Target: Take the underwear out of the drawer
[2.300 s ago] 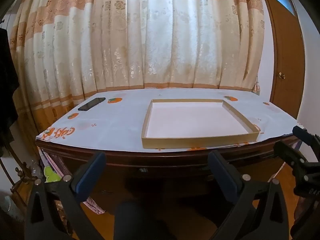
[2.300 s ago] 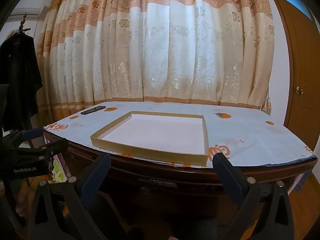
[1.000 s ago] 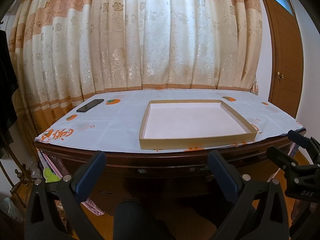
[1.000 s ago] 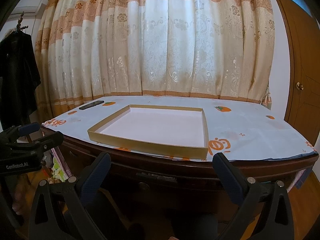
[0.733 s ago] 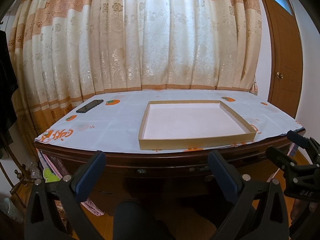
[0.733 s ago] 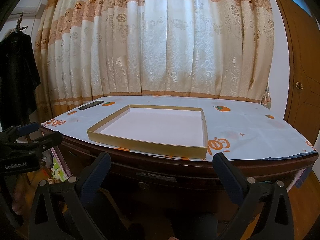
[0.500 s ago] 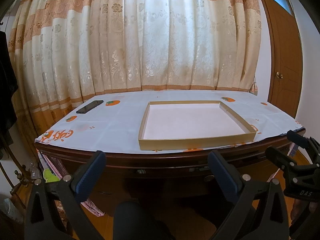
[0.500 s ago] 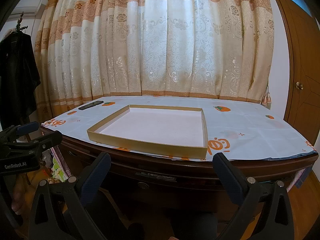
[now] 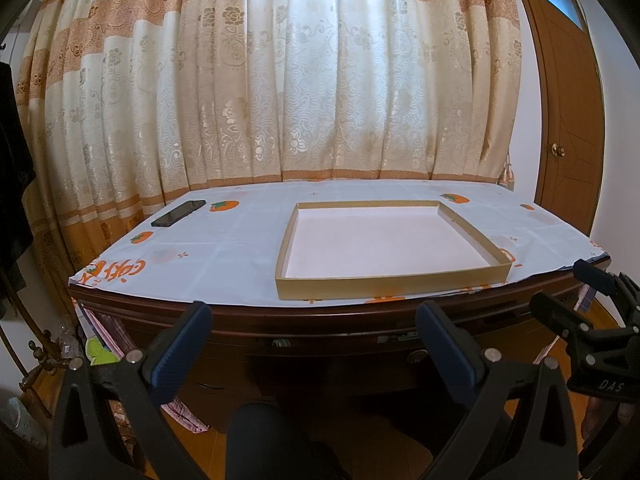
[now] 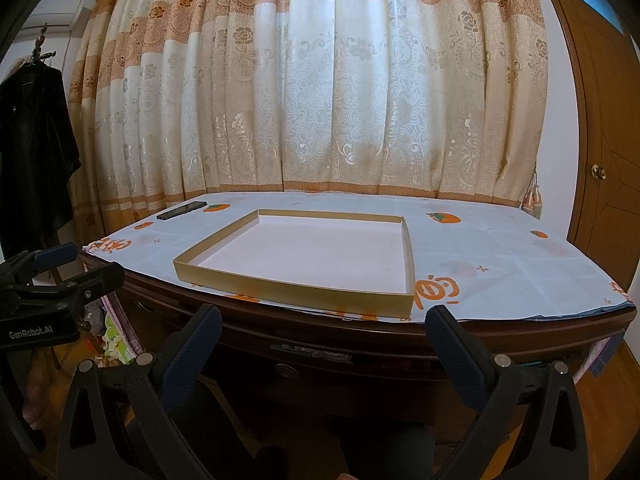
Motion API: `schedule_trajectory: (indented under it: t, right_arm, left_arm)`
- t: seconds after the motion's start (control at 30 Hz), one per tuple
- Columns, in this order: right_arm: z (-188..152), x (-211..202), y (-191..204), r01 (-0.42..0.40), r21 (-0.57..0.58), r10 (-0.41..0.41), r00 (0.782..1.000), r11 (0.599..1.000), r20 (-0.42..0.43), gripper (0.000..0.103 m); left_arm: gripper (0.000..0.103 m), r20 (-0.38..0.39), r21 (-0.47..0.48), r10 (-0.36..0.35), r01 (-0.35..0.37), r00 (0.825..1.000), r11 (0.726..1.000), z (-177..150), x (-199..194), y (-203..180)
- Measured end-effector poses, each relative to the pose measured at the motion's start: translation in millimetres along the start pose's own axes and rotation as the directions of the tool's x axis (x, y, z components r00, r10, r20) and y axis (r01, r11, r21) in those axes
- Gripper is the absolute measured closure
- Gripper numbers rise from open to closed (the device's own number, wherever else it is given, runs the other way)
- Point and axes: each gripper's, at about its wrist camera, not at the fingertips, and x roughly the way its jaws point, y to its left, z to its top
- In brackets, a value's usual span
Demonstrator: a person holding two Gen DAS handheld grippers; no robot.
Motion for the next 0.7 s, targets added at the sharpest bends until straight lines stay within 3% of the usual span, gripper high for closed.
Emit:
schedule_trajectory:
  t: [0.7]
  right_arm:
    - [-1, 12, -10, 0.001, -0.023, -0.001, 1.0, 1.0, 0.014, 0.0]
  left_arm:
    - [0.0, -0.004, 0.01, -0.034, 0.034, 0.999, 0.999, -5, 10, -8]
